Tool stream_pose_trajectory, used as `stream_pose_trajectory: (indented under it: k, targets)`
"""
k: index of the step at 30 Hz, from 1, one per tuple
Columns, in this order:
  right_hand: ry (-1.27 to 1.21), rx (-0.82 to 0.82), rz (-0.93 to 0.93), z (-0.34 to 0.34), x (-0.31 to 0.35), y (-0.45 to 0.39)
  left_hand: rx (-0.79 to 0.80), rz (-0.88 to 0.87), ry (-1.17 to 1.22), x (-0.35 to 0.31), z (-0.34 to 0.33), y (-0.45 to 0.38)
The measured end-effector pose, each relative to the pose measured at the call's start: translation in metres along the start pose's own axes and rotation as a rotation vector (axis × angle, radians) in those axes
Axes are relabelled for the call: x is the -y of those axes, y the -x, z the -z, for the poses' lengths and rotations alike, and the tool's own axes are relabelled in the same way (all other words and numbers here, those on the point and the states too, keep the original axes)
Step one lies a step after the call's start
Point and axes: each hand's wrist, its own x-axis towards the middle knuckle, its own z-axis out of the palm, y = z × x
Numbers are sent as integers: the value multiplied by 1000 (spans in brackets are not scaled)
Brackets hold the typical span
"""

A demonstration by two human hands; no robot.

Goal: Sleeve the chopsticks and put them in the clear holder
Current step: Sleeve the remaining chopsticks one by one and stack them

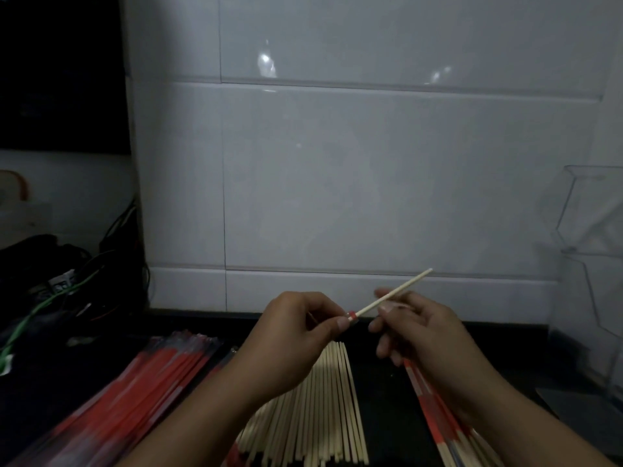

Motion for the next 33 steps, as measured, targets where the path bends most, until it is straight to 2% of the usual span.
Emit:
stream_pose_trajectory:
  k: [4, 6, 10, 14, 16, 19, 22, 24, 25, 27, 29, 30, 33]
  targets:
    - [10, -272, 175, 6, 5, 0, -35, 14, 20, 1, 2, 0]
    - [19, -246, 200, 9, 6, 1, -30, 18, 27, 1, 2, 0]
    - [92, -54, 182, -5, 2, 7, -27, 18, 33, -3, 2, 1]
    - [32, -202, 219, -6, 1, 8, -40, 18, 64, -3, 4, 0]
    - [40, -220, 205, -1, 1, 7, -37, 24, 72, -3, 4, 1]
    - [85, -144, 177, 0, 0, 6, -30, 23, 51, -4, 4, 1]
    - [167, 65, 207, -7, 2, 12, -24, 33, 74, -4, 6, 1]
    - [134, 208, 200, -15, 5, 17, -29, 47, 172, -7, 7, 2]
    - [96, 233, 180, -18, 6, 19, -48, 66, 257, -9, 10, 2]
    - [53, 170, 135, -20, 4, 16, -104, 120, 456, -14, 17, 2]
    - [171, 77, 118, -17, -1, 12, -195, 155, 639, -17, 26, -1]
    - [329, 79, 117, -15, -4, 10, -259, 158, 726, -17, 31, -2]
    - [884, 326, 71, -12, -15, 13, -461, 158, 893, -15, 37, -6]
